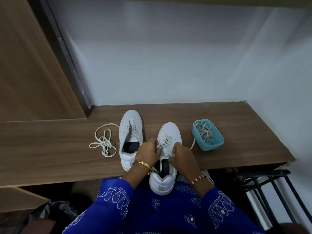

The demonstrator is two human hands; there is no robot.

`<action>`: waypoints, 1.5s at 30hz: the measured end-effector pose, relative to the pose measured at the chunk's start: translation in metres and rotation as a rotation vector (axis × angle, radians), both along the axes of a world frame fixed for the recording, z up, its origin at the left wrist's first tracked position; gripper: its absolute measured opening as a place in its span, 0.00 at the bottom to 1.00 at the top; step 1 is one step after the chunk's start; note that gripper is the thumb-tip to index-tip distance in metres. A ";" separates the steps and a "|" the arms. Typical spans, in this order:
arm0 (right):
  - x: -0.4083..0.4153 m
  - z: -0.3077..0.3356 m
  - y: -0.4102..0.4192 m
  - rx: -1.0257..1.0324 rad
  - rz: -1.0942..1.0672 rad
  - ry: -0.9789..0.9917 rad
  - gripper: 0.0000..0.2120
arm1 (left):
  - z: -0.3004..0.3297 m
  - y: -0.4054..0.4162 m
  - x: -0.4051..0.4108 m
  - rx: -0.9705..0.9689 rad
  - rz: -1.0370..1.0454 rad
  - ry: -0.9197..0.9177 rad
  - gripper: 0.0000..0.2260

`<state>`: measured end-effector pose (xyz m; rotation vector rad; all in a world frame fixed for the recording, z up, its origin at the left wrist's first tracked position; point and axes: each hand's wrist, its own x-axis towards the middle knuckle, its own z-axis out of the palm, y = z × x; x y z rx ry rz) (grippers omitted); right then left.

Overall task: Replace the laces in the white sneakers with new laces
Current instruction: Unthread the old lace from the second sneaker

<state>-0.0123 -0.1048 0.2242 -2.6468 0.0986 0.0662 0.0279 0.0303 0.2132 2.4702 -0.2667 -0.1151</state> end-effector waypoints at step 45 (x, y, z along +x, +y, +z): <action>0.011 0.001 -0.011 0.216 -0.111 0.035 0.09 | 0.006 -0.010 0.021 0.423 -0.271 -0.255 0.13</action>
